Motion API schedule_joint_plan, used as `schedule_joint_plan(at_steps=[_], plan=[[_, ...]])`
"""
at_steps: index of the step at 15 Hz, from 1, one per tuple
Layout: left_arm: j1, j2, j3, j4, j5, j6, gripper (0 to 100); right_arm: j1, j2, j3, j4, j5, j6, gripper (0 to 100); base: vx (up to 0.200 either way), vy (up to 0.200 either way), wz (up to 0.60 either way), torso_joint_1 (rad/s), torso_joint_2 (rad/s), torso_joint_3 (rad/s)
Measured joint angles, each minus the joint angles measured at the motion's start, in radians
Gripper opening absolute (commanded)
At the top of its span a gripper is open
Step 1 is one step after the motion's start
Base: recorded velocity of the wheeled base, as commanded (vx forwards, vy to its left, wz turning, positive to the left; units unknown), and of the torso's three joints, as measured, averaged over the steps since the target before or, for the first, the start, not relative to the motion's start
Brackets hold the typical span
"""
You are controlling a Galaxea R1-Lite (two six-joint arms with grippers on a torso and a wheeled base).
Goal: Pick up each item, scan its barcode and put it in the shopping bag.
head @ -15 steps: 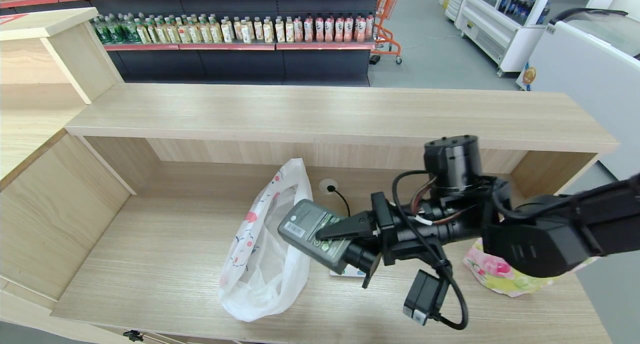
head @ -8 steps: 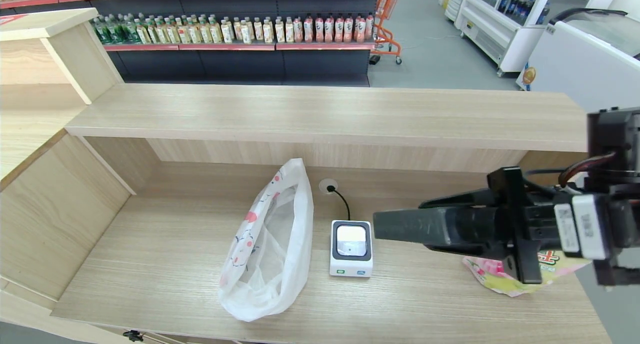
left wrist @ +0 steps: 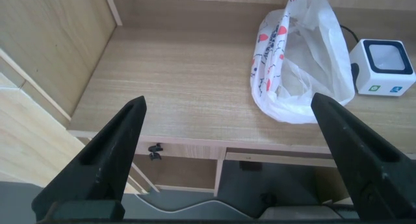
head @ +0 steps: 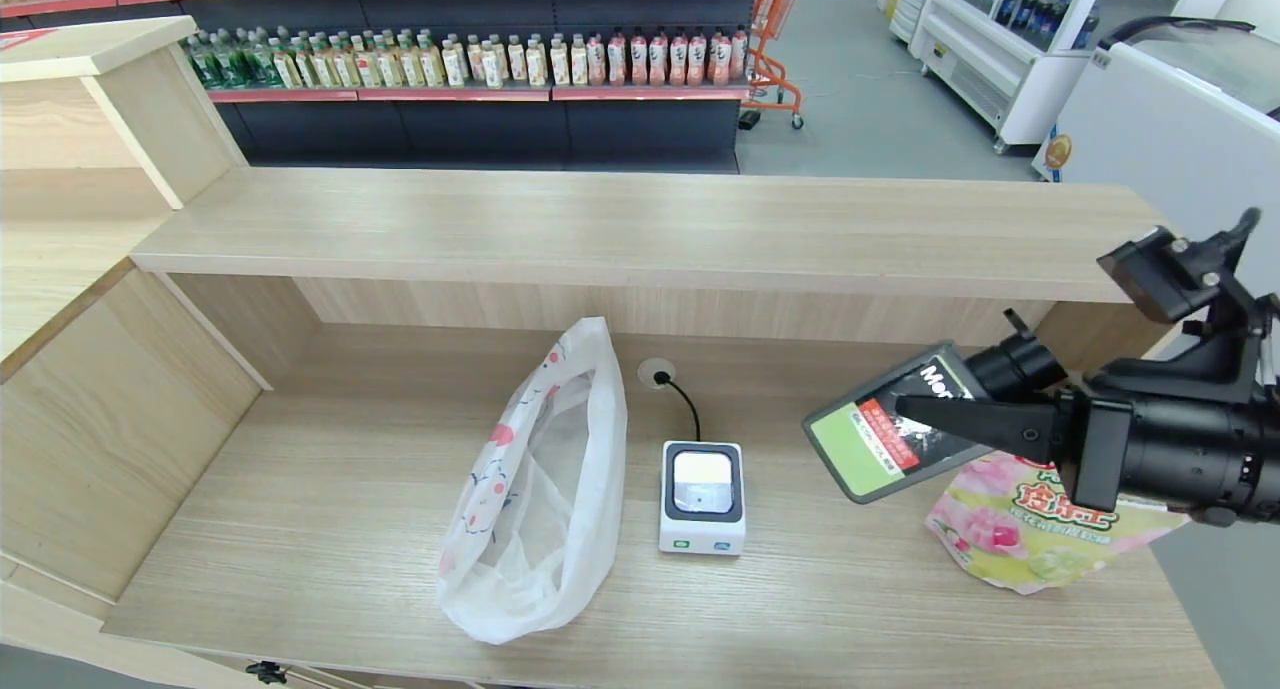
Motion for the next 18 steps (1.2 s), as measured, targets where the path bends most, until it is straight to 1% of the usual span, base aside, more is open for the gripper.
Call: schedule_joint_plan(at_steps=[1,3,5,7,10,15,18], plan=[[0.000,0.000,0.000,0.000,0.000,0.000,100,0.009,0.014,0.021,-0.022,-0.021,0.041,0,0.000,0.000,0.00,0.000,0.00,0.000],[0.000,0.000,0.000,0.000,0.000,0.000,100,0.020,0.052,0.044,-0.044,-0.037,0.068,0,0.000,0.000,0.00,0.000,0.00,0.000],[0.000,0.000,0.000,0.000,0.000,0.000,100,0.027,0.083,0.053,-0.074,-0.047,0.068,0,0.000,0.000,0.00,0.000,0.00,0.000],[-0.001,0.000,0.000,0.000,0.000,0.000,100,0.031,0.109,0.063,-0.095,-0.083,0.068,0,0.000,0.000,0.00,0.000,0.00,0.000],[0.000,0.000,0.000,0.000,0.000,0.000,100,0.035,0.131,0.101,-0.124,-0.090,0.068,0,0.000,0.000,0.00,0.000,0.00,0.000],[0.000,0.000,0.000,0.000,0.000,0.002,100,0.035,0.193,0.131,-0.229,-0.115,0.067,0,0.000,0.000,0.00,0.000,0.00,0.000],[0.000,0.000,0.000,0.000,0.000,0.002,100,0.035,0.240,0.132,-0.258,-0.117,0.067,0,0.000,0.200,0.00,-0.006,0.00,0.002]])
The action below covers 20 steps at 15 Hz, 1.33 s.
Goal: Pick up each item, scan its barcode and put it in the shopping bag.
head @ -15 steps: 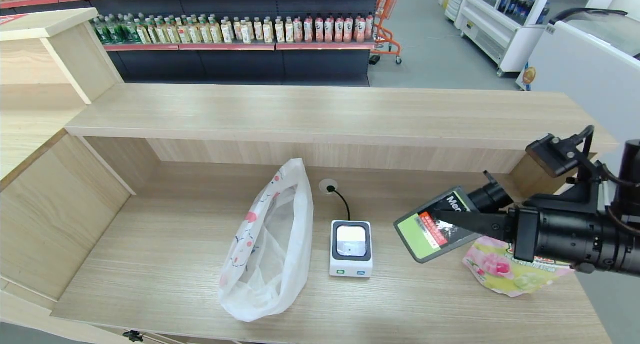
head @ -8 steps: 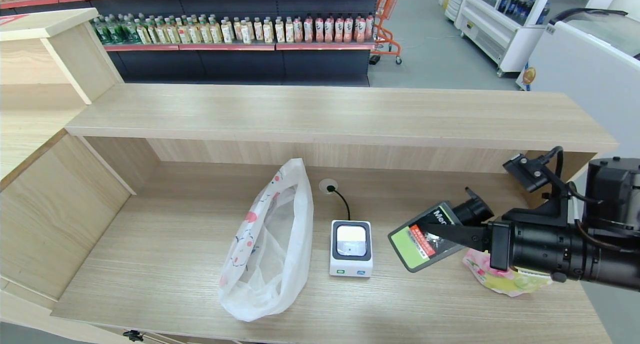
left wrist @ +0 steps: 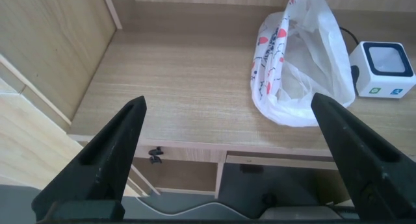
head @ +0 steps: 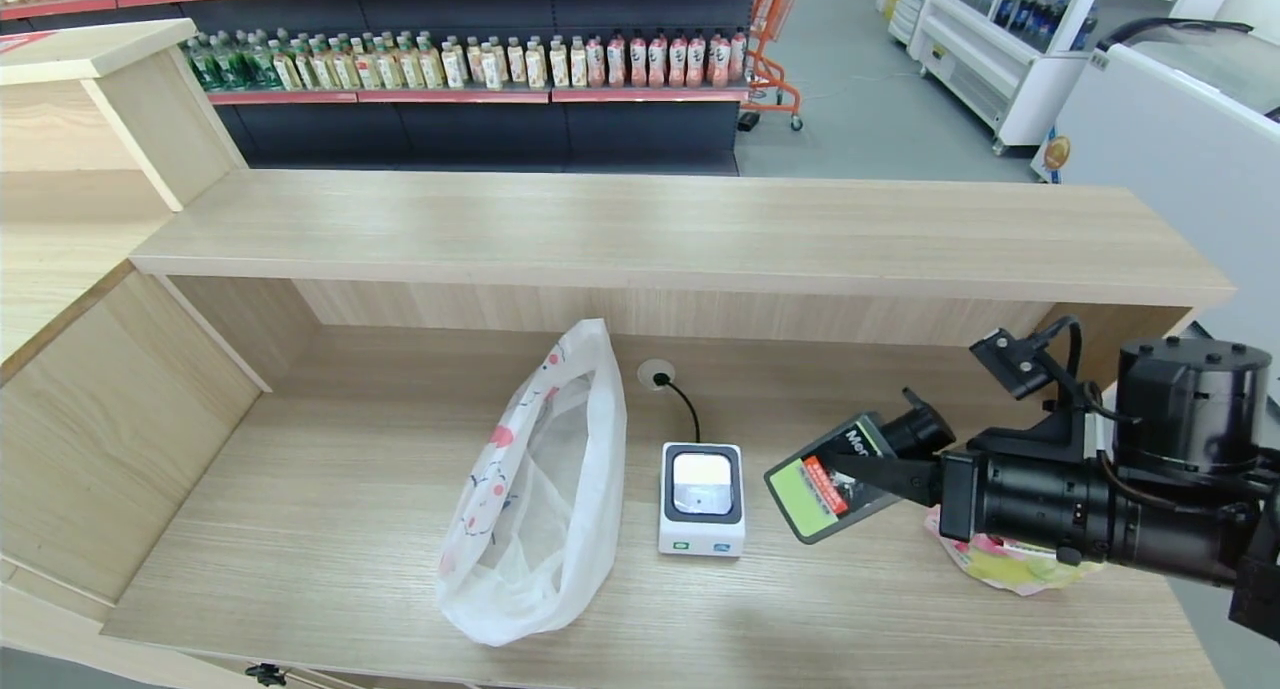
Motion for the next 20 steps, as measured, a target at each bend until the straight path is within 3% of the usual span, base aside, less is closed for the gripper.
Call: schedule_joint_plan(at_steps=[6,12,20], plan=[[0.000,0.000,0.000,0.000,0.000,-0.001,100,0.006,0.129,-0.062,-0.080,-0.062,-0.003,0,0.000,0.200,0.00,0.004,0.00,0.000],[0.000,0.000,0.000,0.000,0.000,0.001,100,0.009,0.283,-0.131,-0.099,-0.207,-0.006,0,0.000,0.000,0.00,0.000,0.00,0.000],[-0.001,0.000,0.000,0.000,0.000,0.001,100,0.036,0.464,-0.256,-0.109,-0.225,-0.008,0,0.000,0.000,0.00,0.000,0.00,0.000]])
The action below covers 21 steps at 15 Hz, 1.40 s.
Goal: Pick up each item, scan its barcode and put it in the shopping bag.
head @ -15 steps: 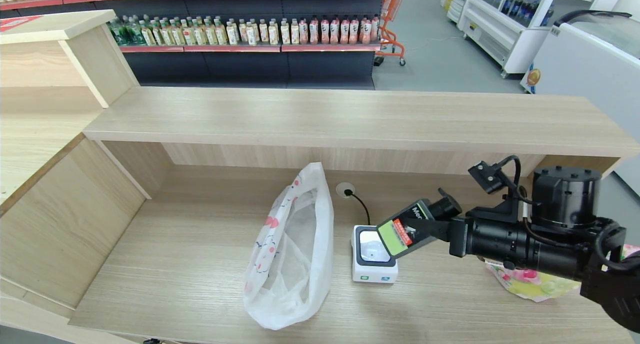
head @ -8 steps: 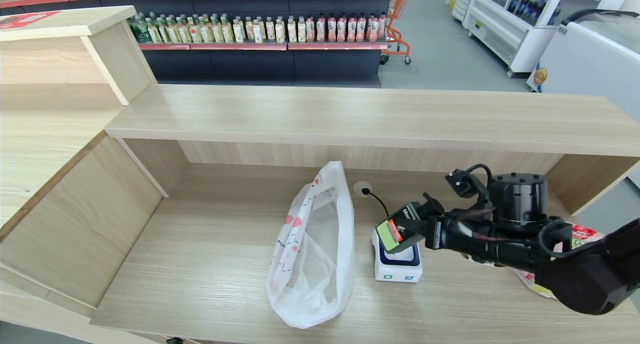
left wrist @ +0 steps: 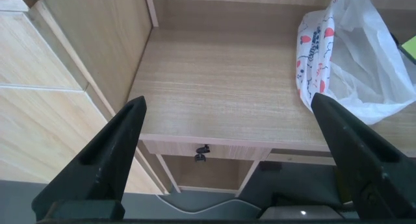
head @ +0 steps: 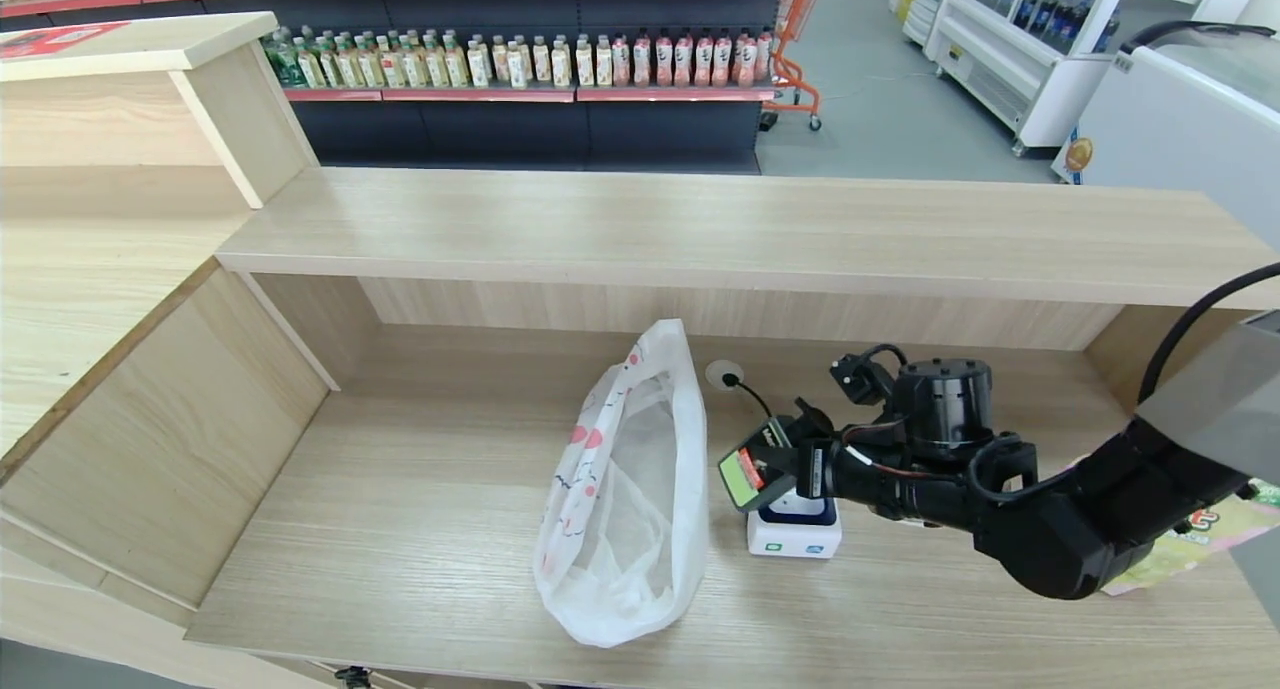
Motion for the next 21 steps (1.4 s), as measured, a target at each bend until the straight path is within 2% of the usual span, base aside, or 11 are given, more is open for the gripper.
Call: schedule_joint_plan(at_steps=[6,11,13,15,17,21], plan=[[0.001,0.000,0.000,0.000,0.000,0.000,100,-0.001,0.021,0.003,0.001,-0.003,-0.024,0,0.000,0.000,0.00,0.000,0.00,0.000],[0.000,0.000,0.000,0.000,0.000,0.000,100,-0.003,-0.050,0.006,0.016,-0.002,-0.024,0,0.000,0.000,0.00,0.000,0.00,0.000],[0.000,0.000,0.000,0.000,0.000,0.000,100,-0.010,-0.092,0.023,0.090,-0.003,-0.039,0,0.000,0.000,0.00,0.000,0.00,0.000],[0.000,0.000,0.000,0.000,0.000,0.000,100,-0.027,-0.114,0.040,0.109,-0.022,-0.061,0,0.000,0.000,0.00,0.000,0.00,0.000],[0.001,0.000,0.000,0.000,0.000,0.000,100,-0.036,-0.106,0.043,0.094,-0.102,-0.061,0,0.000,0.000,0.00,0.000,0.00,0.000],[0.001,0.000,0.000,0.000,0.000,0.000,100,-0.042,-0.077,0.040,0.068,-0.105,-0.061,0,0.000,0.000,0.00,0.000,0.00,0.000]])
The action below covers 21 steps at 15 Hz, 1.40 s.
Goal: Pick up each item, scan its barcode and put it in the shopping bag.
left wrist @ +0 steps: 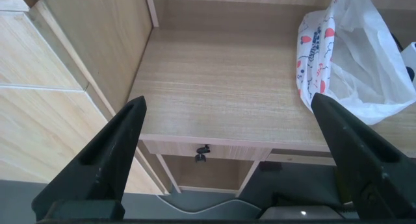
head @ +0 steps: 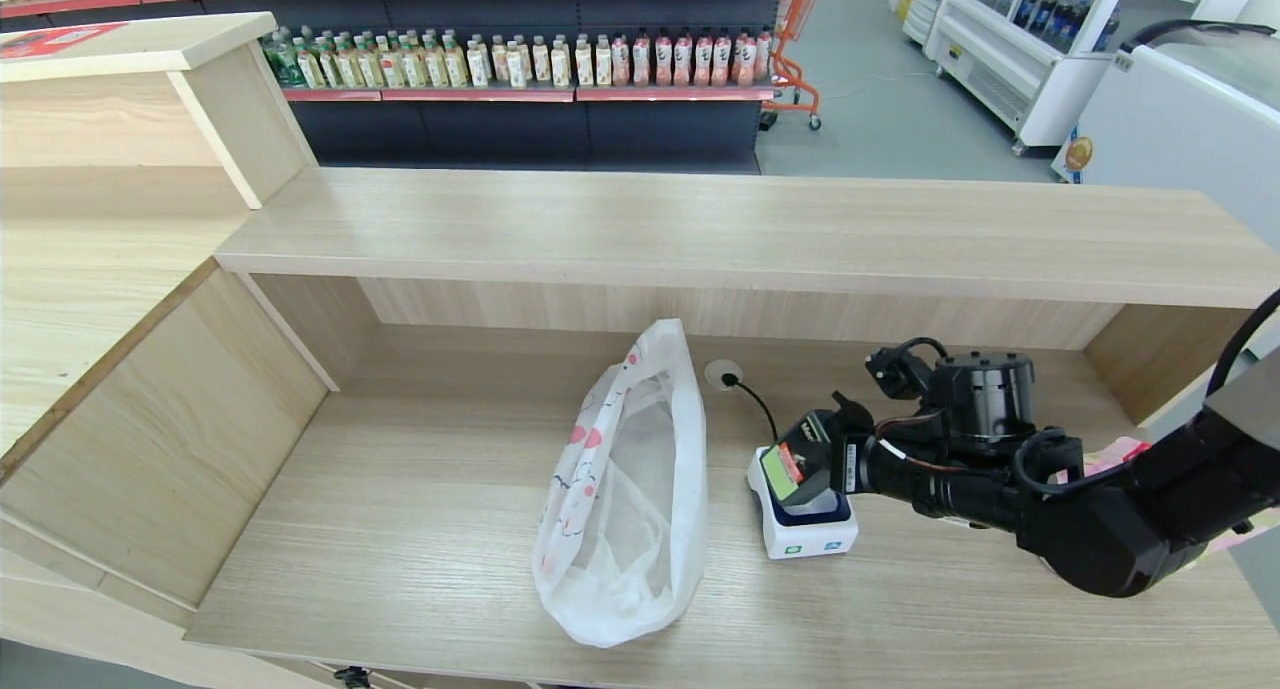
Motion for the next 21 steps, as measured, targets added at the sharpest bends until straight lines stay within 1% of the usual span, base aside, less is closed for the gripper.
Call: schedule_joint_plan(at_steps=[11,15,19,21], plan=[[0.000,0.000,0.000,0.000,0.000,0.000,100,0.010,0.003,0.003,-0.002,-0.002,-0.006,0,0.000,0.000,0.00,0.000,0.00,0.000],[0.000,0.000,0.000,0.000,0.000,0.000,100,0.026,-0.093,0.000,-0.024,-0.006,-0.171,0,0.000,0.000,0.00,0.000,0.00,0.000],[0.000,0.000,0.000,0.000,0.000,0.000,100,0.120,-0.201,0.021,-0.026,-0.003,-0.247,0,0.000,0.000,0.00,0.000,0.00,0.000],[0.000,0.000,0.000,0.000,0.000,0.000,100,0.166,-0.223,0.036,-0.025,-0.001,-0.263,0,0.000,0.200,0.00,-0.005,0.00,0.002]])
